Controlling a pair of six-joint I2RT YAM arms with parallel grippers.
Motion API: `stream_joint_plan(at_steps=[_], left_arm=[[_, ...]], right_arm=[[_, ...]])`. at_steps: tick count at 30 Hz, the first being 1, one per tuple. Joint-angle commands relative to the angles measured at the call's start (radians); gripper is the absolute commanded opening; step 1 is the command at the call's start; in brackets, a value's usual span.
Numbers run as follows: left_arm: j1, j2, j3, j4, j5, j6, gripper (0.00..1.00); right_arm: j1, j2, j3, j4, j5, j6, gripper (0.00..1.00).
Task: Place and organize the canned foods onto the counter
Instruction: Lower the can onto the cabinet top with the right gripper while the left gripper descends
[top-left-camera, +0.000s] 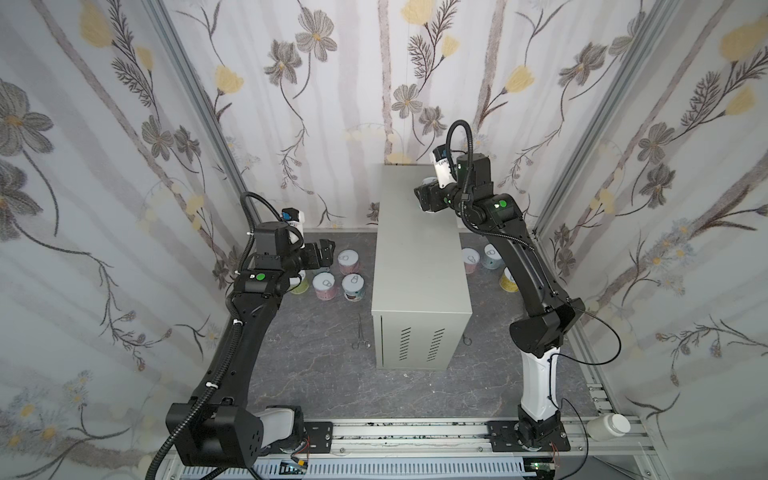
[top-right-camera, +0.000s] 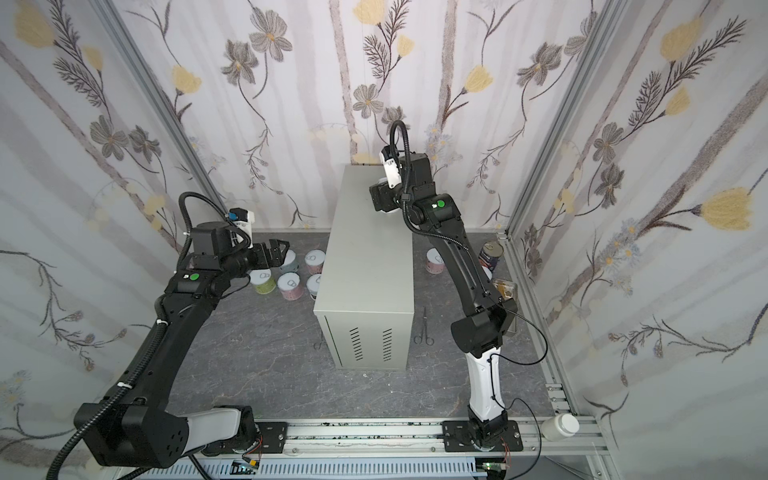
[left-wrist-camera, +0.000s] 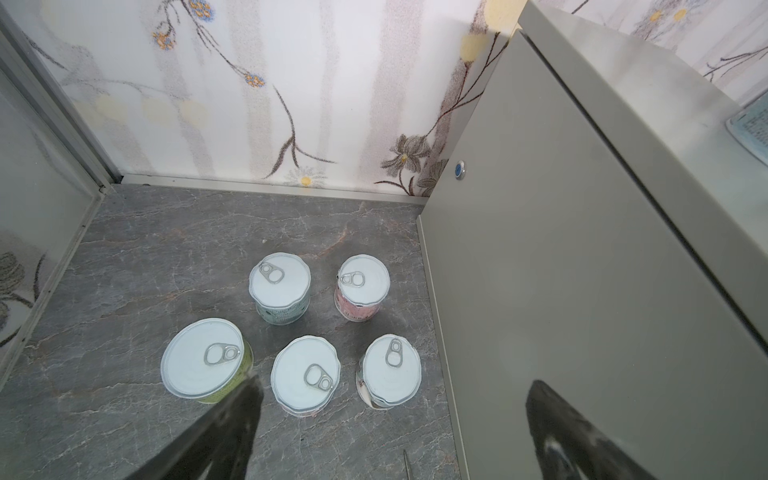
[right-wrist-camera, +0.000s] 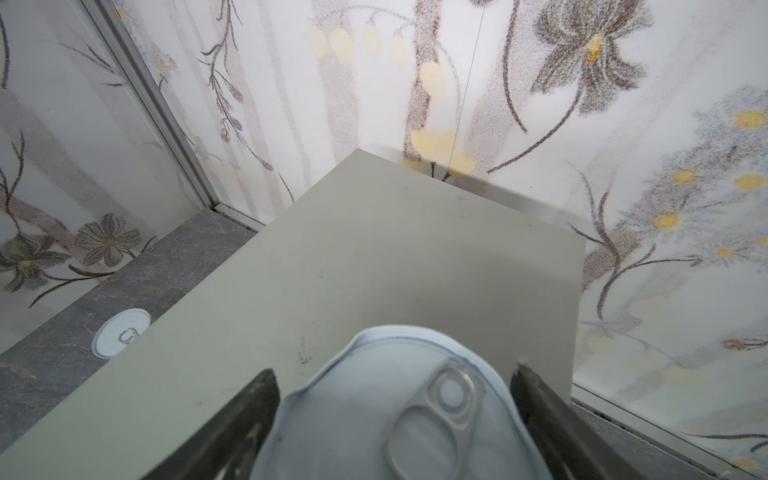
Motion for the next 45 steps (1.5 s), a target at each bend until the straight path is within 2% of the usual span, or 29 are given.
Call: stream_joint_plan(at_steps=[1, 8, 11, 18, 23, 35, 45], left_arm=[[0.0, -0.003, -0.005, -0.002, 0.004, 0.002, 1.0], [0.001, -0.003, -0.033, 0.023, 0.007, -0.004, 1.0], [0.0, -0.003, -0.038, 0.027, 0.011, -0.007, 1.0], [-0.001, 0.001, -0.048, 0.02, -0.003, -0.006, 1.0], [-0.001, -0.004, -0.064, 0.023, -0.01, -0.007, 1.0], [-0.001, 0.031, -0.056, 0.024, -0.02, -0.011, 1.0], [-0.001, 0.069, -0.051, 0.024, -0.016, 0.0, 1.0]], right_arm=[[-0.001, -0.006, 0.001, 0.023, 0.01, -0.006, 0.97], [0.0, -0.06, -0.082, 0.051, 0.027, -0.001, 1.0], [0.001, -0.12, -0.202, 0.121, 0.056, 0.016, 1.0], [0.001, -0.328, -0.613, 0.415, 0.063, 0.061, 0.98], [0.0, -0.398, -0.76, 0.525, 0.023, 0.067, 0.93], [0.001, -0.393, -0.822, 0.666, 0.011, 0.059, 0.87], [-0.003, -0.306, -0.749, 0.693, 0.031, 0.058, 0.81]])
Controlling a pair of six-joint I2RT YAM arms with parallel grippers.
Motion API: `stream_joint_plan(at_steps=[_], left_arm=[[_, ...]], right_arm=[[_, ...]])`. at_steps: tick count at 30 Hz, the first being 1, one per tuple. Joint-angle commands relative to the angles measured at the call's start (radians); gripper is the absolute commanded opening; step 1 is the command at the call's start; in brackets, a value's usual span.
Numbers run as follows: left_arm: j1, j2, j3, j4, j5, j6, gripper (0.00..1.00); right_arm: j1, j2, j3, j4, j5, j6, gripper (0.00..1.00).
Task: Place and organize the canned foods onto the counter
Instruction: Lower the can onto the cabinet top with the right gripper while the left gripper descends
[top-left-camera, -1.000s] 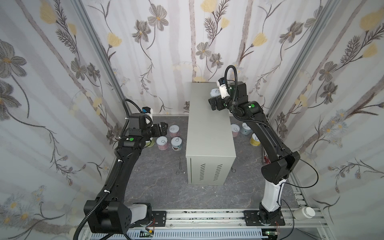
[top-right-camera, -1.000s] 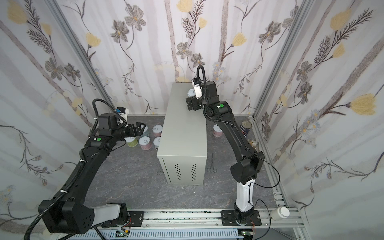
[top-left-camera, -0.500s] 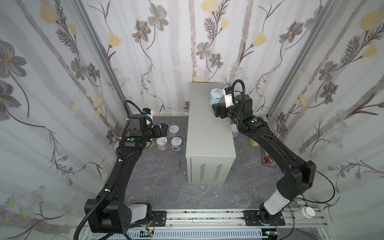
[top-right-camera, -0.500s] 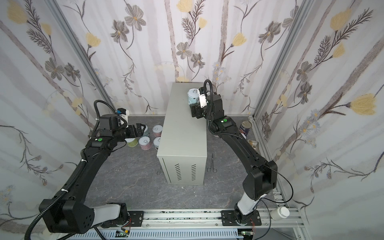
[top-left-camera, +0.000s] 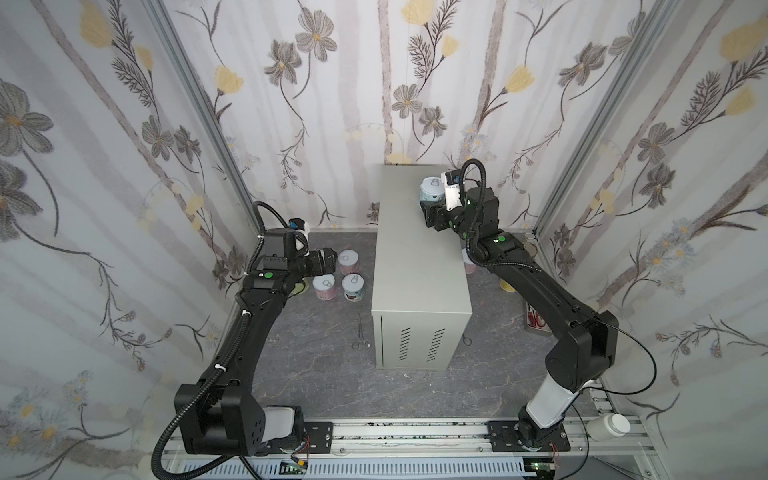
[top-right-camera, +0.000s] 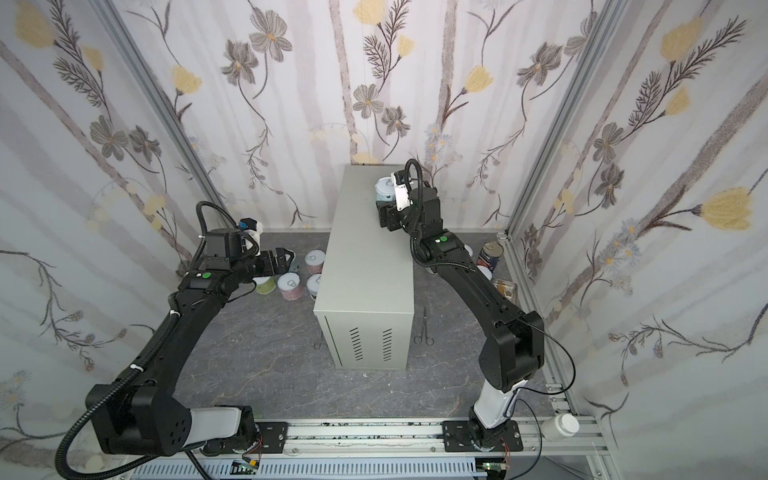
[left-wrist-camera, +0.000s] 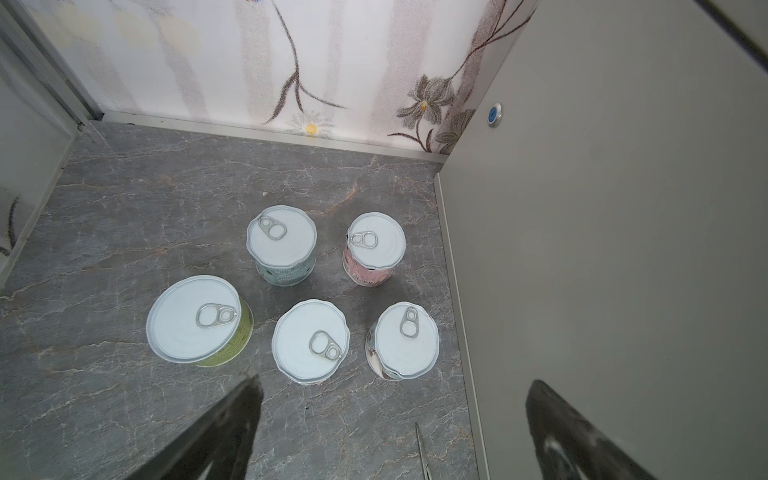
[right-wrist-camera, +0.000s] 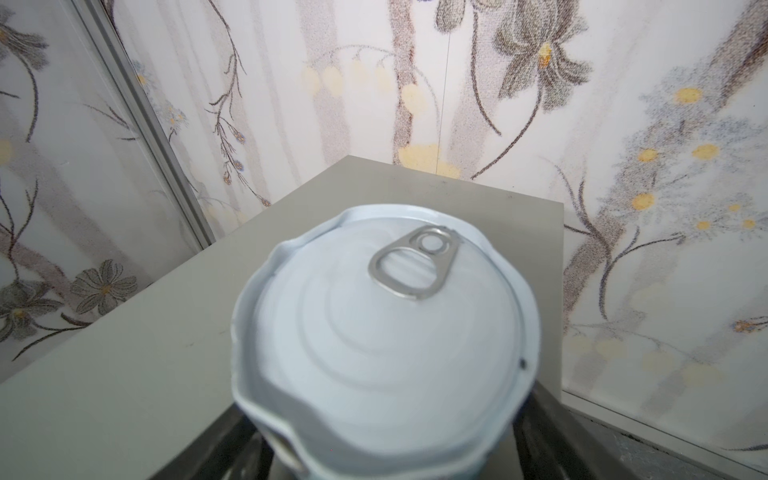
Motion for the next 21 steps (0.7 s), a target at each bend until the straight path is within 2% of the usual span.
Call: stream_joint_plan(at_steps=[1, 12, 21], left_arm=[[0.0, 0.012, 0.008, 0.021, -0.006, 0.003, 1.0], [0.0, 0.062, 0.01, 0.031, -0.014, 0.024, 1.0], [0.0, 0.099, 0.019, 0.017, -0.028, 0.044, 1.0]], right_arm=[[-0.001, 0.026, 0.031, 0.053, 0.009, -0.003, 0.81], [-0.011, 0.157, 0.149, 0.073, 0.069, -0.004, 0.7], [-0.028, 0.253, 0.248, 0.063, 0.068, -0.006, 0.7]])
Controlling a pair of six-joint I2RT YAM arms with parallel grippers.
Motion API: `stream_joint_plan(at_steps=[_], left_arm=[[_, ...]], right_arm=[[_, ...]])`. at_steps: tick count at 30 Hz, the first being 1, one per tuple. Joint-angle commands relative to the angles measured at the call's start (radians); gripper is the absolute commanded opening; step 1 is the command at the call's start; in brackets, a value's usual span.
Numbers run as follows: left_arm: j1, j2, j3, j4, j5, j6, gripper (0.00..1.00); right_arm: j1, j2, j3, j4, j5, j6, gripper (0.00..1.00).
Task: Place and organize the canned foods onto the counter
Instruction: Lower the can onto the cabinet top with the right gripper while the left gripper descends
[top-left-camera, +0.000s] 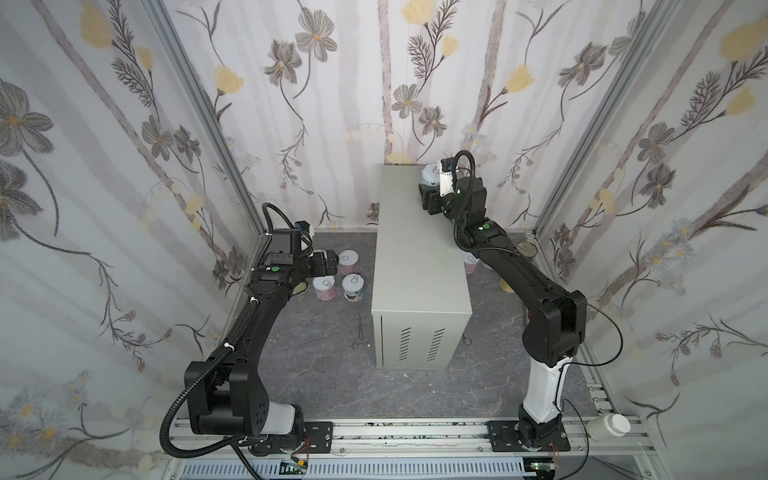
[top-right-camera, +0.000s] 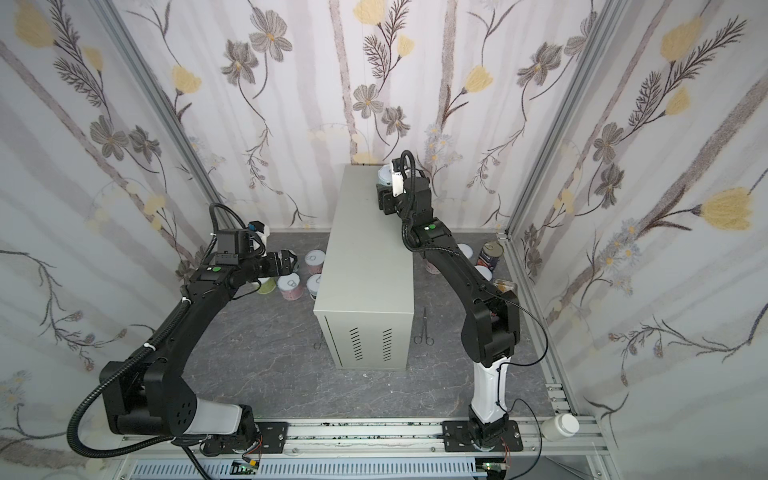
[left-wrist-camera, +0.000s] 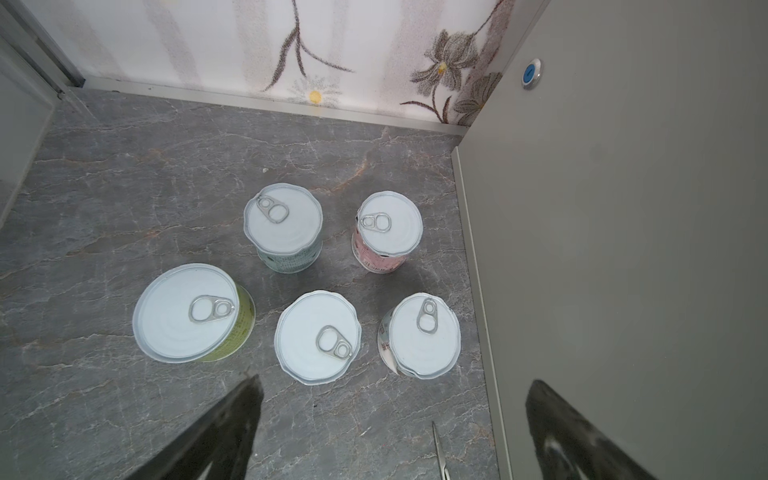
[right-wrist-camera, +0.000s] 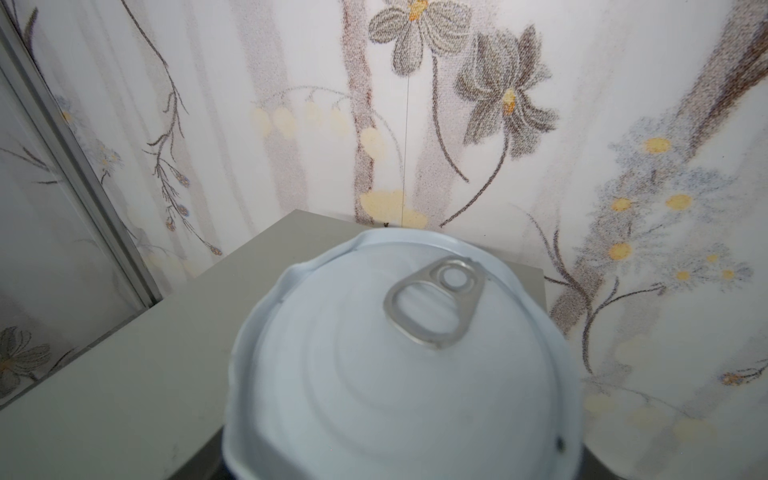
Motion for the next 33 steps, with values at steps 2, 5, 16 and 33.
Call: stream_joint_plan(at_steps=[2, 5, 16, 33], left_arm=[[0.0, 0.011, 0.01, 0.012, -0.006, 0.015, 1.0], [0.0, 0.021, 0.011, 0.015, -0.004, 0.014, 1.0], [-0.001, 0.071, 0.034, -0.019, 0.03, 0.019, 1.0], [-0.048, 0.042, -0.023, -0.03, 0.016, -0.013, 1.0]], right_arm=[[-0.009, 0.046, 0.047, -0.033, -0.006, 0.005, 0.7], [-0.014, 0.077, 0.095, -0.048, -0.018, 0.005, 0.7], [-0.014, 0.117, 0.152, -0.063, -0.065, 0.001, 0.69], [-0.017, 0.106, 0.152, -0.093, -0.066, 0.0, 0.89]])
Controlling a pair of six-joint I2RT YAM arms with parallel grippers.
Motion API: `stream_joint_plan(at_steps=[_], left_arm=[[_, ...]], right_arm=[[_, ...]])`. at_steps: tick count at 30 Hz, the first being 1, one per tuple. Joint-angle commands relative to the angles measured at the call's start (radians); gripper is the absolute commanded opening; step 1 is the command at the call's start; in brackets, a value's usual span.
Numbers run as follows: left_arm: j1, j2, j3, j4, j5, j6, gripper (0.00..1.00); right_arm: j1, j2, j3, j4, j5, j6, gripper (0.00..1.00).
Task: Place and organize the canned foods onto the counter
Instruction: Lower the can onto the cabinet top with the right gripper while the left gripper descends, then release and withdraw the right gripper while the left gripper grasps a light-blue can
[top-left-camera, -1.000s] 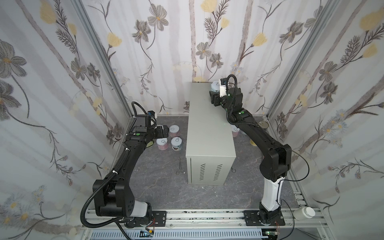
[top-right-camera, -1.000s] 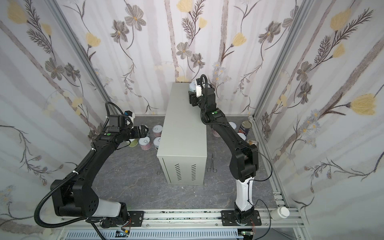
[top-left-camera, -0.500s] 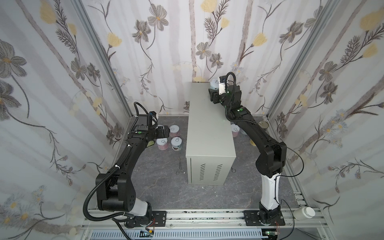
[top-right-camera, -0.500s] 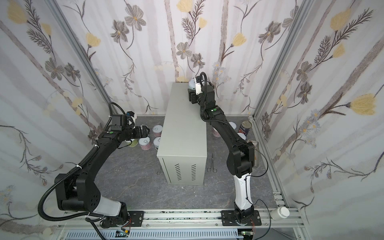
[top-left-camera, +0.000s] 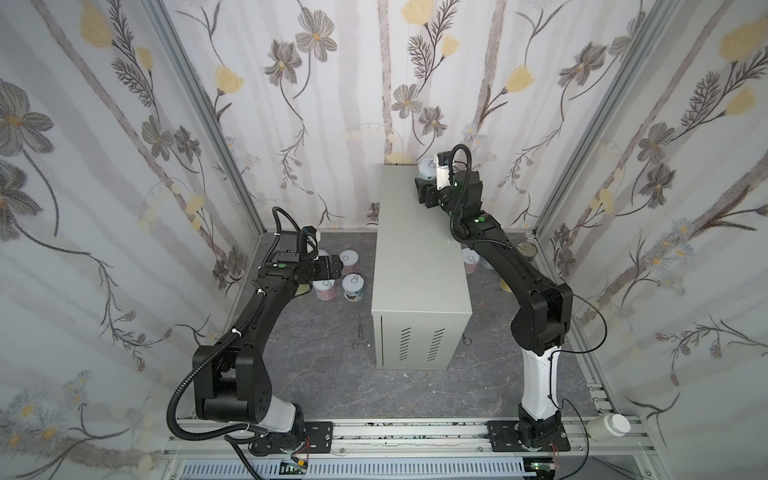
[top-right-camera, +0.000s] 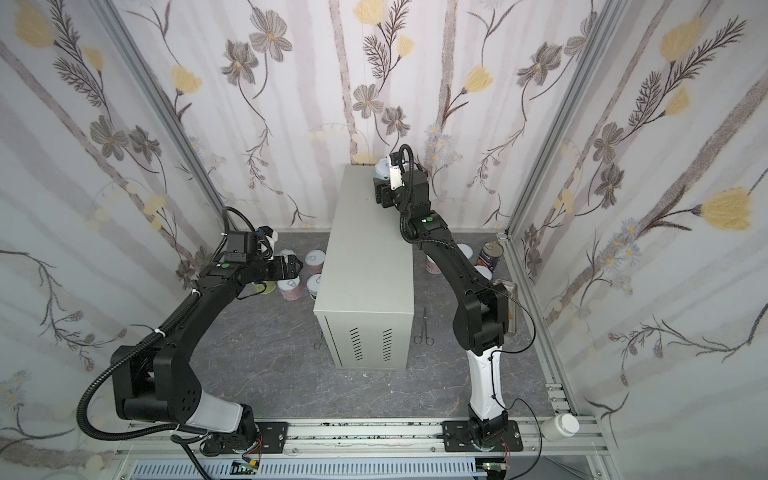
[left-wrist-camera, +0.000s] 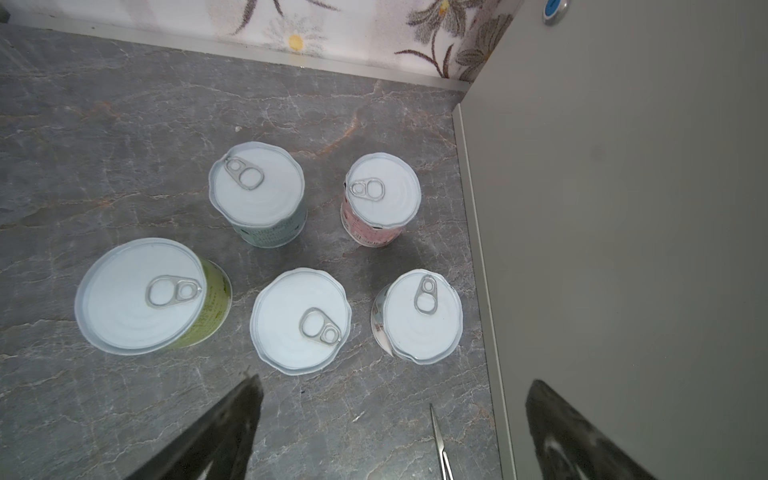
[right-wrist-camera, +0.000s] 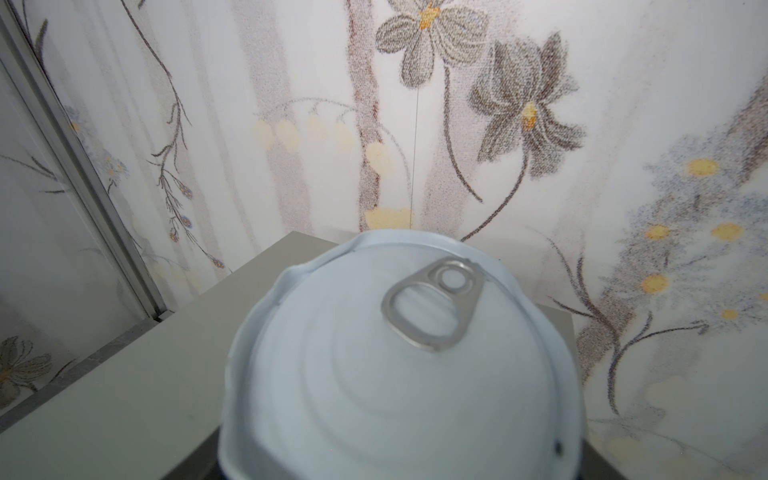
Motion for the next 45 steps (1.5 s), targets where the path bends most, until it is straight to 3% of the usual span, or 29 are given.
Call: stream_joint_plan(at_steps=[1, 6, 14, 20, 28, 37, 45], left_arm=[[-0.027, -0.018, -0.022, 0.004, -0.026, -0.024, 1.0], [-0.089, -0.012, -0.051, 0.027, -0.075, -0.092, 1.0], [-0.208, 0.048, -0.085, 0.076, -0.159, -0.179, 1.0], [-0.221, 0.089, -0.089, 0.084, -0.253, -0.232, 0.99], [-0.223, 0.149, -0.068, 0.116, -0.235, -0.247, 0.95], [-0.226, 0.27, -0.014, 0.123, -0.228, -0.25, 0.94], [-0.226, 0.365, 0.058, 0.102, -0.261, -0.244, 0.93]], right_arm=[[0.0, -0.006, -0.001, -0.068, -0.006, 0.002, 0.9], [0.001, -0.05, -0.061, -0.023, -0.014, 0.0, 1.0], [0.0, -0.114, -0.129, -0.006, -0.015, 0.0, 1.0], [-0.003, -0.197, -0.22, 0.008, -0.02, -0.009, 1.0], [-0.002, -0.516, -0.643, 0.237, -0.034, 0.05, 1.0], [-0.002, -0.778, -0.782, 0.01, -0.021, 0.074, 1.0], [-0.001, -0.907, -0.783, -0.18, -0.016, 0.136, 1.0]])
